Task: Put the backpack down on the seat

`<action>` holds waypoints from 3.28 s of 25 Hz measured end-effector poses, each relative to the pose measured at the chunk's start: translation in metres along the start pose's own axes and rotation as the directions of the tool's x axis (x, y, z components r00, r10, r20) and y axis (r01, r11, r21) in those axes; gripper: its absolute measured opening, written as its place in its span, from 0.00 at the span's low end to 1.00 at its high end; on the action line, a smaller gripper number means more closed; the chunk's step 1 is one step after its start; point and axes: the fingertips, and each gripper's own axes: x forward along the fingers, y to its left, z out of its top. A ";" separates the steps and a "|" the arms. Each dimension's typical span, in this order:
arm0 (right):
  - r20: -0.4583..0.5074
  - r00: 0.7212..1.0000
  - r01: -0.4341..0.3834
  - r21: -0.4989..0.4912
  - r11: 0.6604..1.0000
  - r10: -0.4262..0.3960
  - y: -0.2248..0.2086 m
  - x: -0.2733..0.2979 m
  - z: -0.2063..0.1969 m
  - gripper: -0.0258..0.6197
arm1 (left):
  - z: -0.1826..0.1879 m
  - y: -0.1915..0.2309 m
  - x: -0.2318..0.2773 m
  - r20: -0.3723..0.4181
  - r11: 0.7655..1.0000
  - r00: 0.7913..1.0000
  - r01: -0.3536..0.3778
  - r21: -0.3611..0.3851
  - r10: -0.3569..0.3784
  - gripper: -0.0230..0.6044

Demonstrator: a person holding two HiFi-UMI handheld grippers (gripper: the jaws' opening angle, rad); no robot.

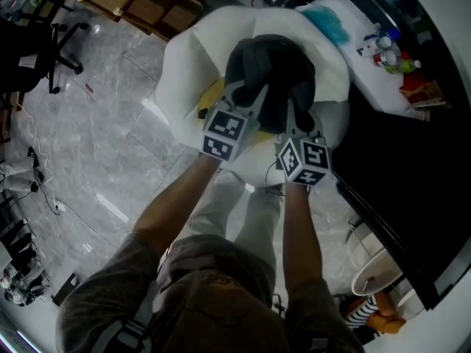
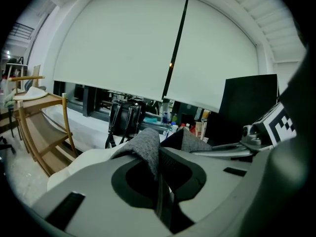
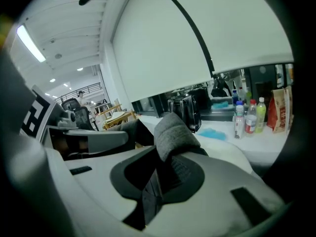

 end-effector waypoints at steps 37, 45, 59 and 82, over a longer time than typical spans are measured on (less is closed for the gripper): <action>-0.048 0.995 0.091 -0.040 0.995 -0.093 -0.021 0.016 -0.087 0.52 | -0.104 0.032 0.011 -0.059 0.987 0.989 -0.139 -0.086 0.134 0.49; -0.086 0.996 0.019 -0.033 0.999 -0.022 -0.004 0.004 -0.088 0.26 | -0.099 0.016 -0.004 -0.064 0.985 0.987 -0.151 -0.086 0.146 0.25; -0.129 0.991 -0.032 -0.011 0.999 0.031 0.037 -0.067 -0.033 0.04 | -0.043 -0.029 -0.072 -0.119 0.964 0.977 -0.196 -0.182 0.176 0.04; -0.053 0.950 -0.309 -0.052 0.949 0.307 0.133 -0.215 0.095 0.04 | 0.082 -0.127 -0.215 -0.027 0.971 0.992 -0.127 -0.200 0.125 0.04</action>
